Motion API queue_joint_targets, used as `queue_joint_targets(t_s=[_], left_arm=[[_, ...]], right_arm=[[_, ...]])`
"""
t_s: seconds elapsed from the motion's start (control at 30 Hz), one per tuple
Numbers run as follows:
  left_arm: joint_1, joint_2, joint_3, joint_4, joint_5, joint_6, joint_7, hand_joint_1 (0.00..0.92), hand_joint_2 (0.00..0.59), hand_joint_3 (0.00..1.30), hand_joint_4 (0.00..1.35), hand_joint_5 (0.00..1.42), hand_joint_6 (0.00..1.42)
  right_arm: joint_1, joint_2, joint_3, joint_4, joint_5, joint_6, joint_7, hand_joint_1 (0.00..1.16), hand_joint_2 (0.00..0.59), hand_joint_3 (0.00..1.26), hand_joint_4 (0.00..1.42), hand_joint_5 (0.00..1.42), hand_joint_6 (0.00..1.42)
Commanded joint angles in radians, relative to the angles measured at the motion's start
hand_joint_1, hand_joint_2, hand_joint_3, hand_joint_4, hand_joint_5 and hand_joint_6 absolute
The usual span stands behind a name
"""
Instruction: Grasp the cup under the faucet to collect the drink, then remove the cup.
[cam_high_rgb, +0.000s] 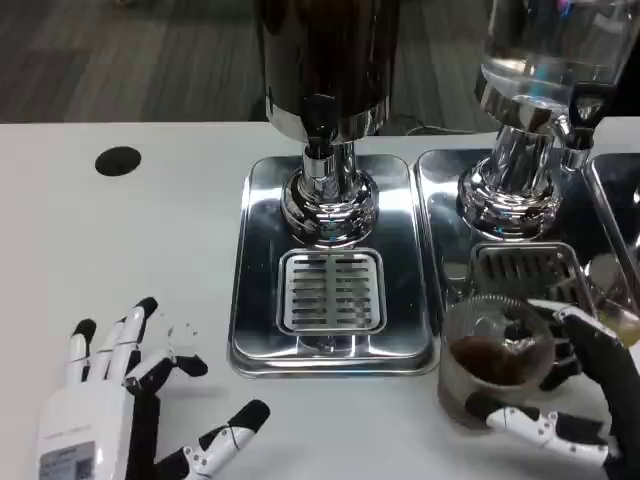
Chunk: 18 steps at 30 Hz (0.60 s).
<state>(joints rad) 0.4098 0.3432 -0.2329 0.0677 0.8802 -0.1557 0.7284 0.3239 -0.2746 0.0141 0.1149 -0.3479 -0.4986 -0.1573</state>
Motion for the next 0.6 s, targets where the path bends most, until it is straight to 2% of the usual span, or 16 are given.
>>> queue_joint_targets(t_s=[0.03, 0.37, 0.6], left_arm=[[0.006, 0.008, -0.010, -0.010, 0.018, 0.010, -0.008, 0.000, 0.111, 0.60, 0.01, 0.13, 0.01], [0.043, 0.013, -0.006, -0.041, 0.019, 0.024, 0.001, 0.000, 0.111, 0.60, 0.01, 0.13, 0.01], [0.052, 0.005, -0.003, -0.050, -0.007, 0.022, -0.009, 0.000, 0.111, 0.61, 0.01, 0.13, 0.01]], right_arm=[[-0.001, 0.009, -0.005, 0.010, 0.003, -0.066, -0.026, 0.85, 0.223, 0.85, 1.00, 0.87, 0.70], [-0.002, 0.008, 0.002, 0.076, -0.041, -0.122, -0.056, 0.85, 0.211, 0.83, 0.97, 0.86, 0.70], [-0.016, -0.003, 0.002, 0.117, -0.042, -0.165, -0.061, 0.82, 0.190, 0.74, 0.90, 0.80, 0.67]])
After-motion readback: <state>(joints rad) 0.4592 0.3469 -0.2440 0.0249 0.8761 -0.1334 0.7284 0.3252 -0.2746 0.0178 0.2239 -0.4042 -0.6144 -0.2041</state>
